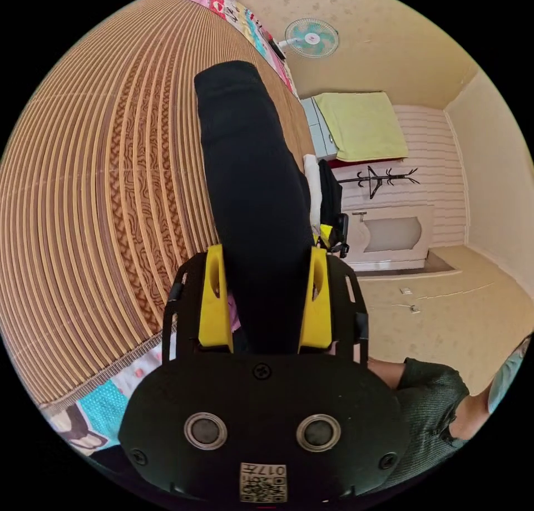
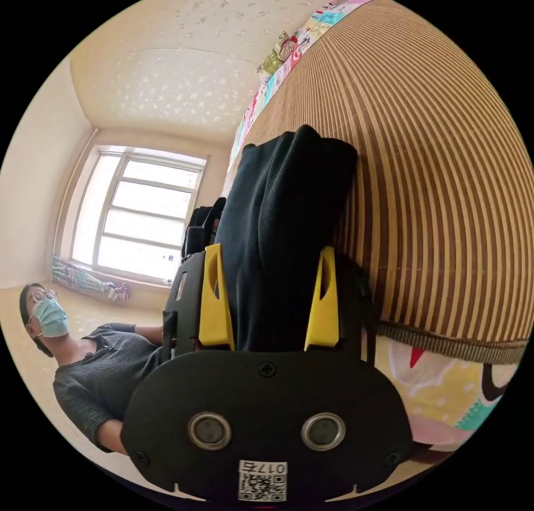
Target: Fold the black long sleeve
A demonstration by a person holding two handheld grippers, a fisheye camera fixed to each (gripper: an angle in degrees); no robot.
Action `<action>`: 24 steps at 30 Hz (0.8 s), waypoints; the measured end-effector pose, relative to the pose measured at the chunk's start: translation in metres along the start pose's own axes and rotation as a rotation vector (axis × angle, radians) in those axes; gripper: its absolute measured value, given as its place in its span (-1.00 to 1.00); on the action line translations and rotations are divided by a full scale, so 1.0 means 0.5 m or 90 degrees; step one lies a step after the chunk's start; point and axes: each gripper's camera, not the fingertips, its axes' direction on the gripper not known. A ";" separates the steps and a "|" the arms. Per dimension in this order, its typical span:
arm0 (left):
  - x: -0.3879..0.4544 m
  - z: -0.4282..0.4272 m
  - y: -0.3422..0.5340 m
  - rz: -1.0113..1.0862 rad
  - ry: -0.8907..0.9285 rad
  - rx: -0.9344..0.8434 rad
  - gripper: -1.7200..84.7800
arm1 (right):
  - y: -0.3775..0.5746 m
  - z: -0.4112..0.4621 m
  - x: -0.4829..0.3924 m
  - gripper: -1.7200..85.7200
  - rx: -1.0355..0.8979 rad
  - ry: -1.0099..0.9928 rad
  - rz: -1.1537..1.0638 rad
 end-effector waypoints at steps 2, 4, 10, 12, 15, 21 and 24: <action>0.012 -0.024 0.008 0.005 -0.006 -0.006 -0.56 | -0.011 0.029 -0.004 -0.60 -0.027 -0.003 0.009; 0.027 -0.072 0.030 0.016 -0.023 -0.006 -0.57 | -0.022 0.085 -0.022 -0.65 -0.065 -0.088 -0.004; 0.065 -0.395 0.143 0.044 -0.050 0.027 -0.59 | -0.066 0.320 -0.199 -0.67 -0.114 -0.272 -0.058; 0.113 -0.576 0.193 0.045 -0.098 0.056 -0.59 | -0.098 0.406 -0.287 -0.68 -0.142 -0.293 -0.085; 0.196 -0.812 0.254 0.034 -0.203 0.133 -0.58 | -0.155 0.553 -0.431 -0.66 -0.153 -0.333 -0.095; 0.247 -1.190 0.408 -0.143 -0.466 0.401 -0.59 | -0.191 0.808 -0.580 -0.56 -0.192 -0.263 -0.120; 0.243 -1.157 0.512 -0.137 -0.485 0.499 -0.60 | -0.125 0.844 -0.522 -0.69 -0.267 -0.189 -0.123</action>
